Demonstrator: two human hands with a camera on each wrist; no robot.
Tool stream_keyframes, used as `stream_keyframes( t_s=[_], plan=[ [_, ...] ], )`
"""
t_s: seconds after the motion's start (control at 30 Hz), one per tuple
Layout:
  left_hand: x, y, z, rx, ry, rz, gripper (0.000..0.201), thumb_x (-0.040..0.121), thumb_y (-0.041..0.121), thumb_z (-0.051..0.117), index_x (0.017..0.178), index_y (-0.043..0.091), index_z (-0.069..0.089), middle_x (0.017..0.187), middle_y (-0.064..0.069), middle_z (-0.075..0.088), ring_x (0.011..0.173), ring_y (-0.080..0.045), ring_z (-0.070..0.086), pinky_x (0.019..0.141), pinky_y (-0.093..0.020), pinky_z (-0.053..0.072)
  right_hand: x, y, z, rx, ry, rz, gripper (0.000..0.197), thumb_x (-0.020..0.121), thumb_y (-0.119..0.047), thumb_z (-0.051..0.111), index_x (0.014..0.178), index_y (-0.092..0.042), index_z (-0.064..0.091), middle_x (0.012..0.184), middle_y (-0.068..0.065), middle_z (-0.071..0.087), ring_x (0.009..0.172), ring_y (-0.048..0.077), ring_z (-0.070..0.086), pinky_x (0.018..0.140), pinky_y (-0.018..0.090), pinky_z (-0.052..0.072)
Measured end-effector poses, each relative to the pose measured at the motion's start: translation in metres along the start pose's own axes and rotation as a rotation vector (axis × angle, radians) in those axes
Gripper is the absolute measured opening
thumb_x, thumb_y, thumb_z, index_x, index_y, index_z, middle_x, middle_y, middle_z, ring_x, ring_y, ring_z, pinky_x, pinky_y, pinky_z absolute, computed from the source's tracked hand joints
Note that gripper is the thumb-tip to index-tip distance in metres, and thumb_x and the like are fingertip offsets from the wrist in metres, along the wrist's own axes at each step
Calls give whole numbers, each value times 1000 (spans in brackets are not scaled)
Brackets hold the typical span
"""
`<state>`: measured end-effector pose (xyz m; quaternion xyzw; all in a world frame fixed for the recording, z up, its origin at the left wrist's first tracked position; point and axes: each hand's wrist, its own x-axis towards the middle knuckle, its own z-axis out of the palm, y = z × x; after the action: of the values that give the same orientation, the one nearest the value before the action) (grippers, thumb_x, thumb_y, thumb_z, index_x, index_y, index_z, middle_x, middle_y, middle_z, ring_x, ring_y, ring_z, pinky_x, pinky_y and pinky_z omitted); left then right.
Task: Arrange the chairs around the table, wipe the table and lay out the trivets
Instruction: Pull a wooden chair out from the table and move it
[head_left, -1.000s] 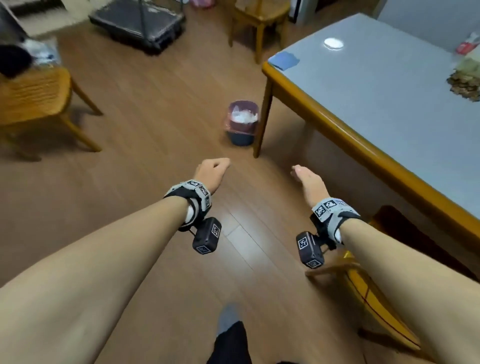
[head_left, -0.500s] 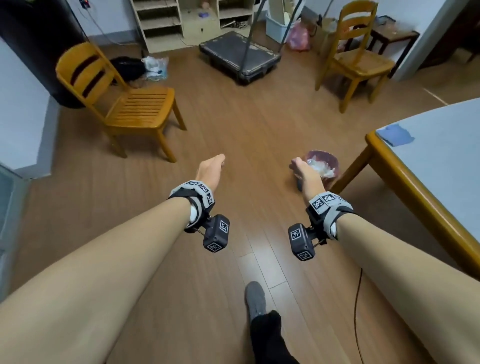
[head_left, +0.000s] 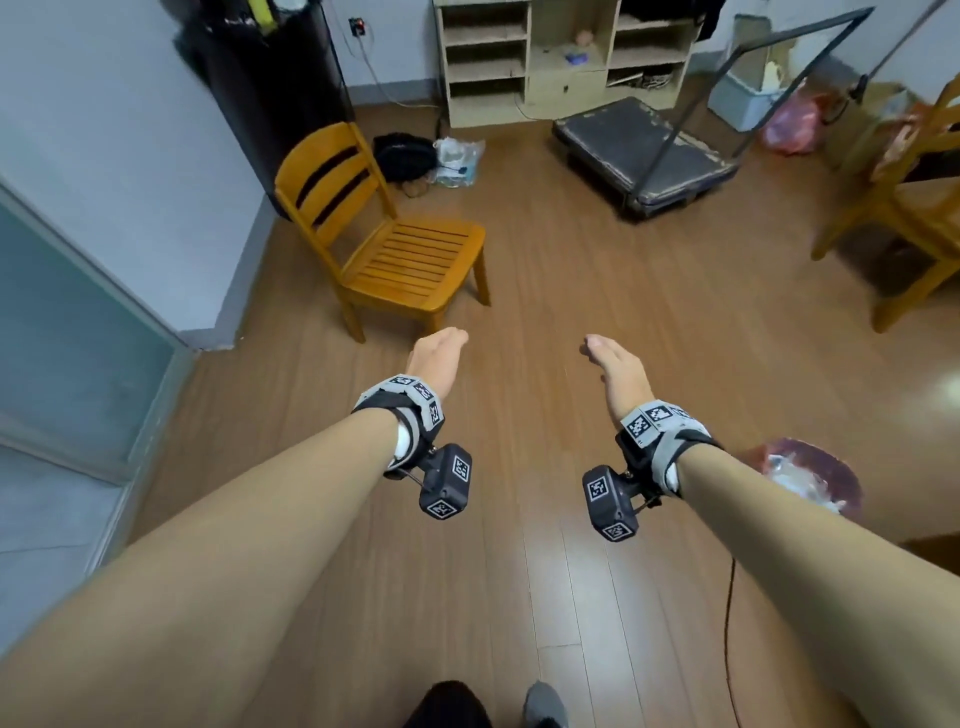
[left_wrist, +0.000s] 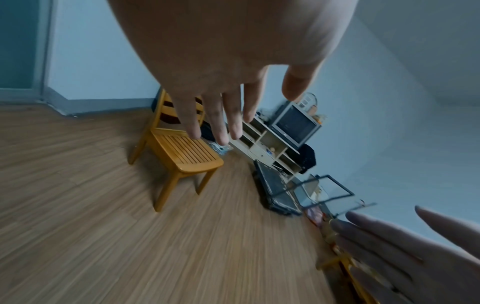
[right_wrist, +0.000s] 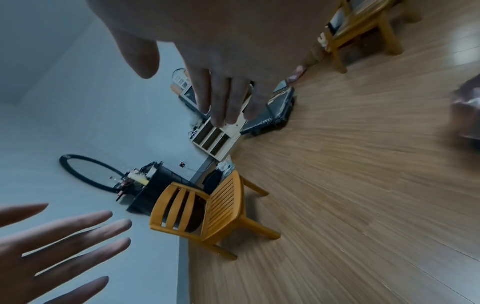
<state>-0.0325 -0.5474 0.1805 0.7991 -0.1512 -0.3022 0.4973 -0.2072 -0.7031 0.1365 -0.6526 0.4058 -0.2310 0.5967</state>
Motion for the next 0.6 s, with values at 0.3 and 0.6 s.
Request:
stream_keyframes(
  t_s=[0.3,0.6],
  plan=[
    [196,23,-102,-127,82,-83,37,93,41,47,118,17,61,119,0,65,108,-22,59,89,-32,37,181,-66,153,-16,-81,-20,63,78,-57,47,121,-15,64,126,2,63,119,18,56,107,42,38],
    [360,55,-251,-124,184,-86,32,96,37,46,118,17,59,116,0,62,108,-20,58,89,-29,34,334,-134,330,-23,-189,-12,68,77,-58,46,123,-10,62,129,4,60,122,22,53,107,40,38]
  ],
)
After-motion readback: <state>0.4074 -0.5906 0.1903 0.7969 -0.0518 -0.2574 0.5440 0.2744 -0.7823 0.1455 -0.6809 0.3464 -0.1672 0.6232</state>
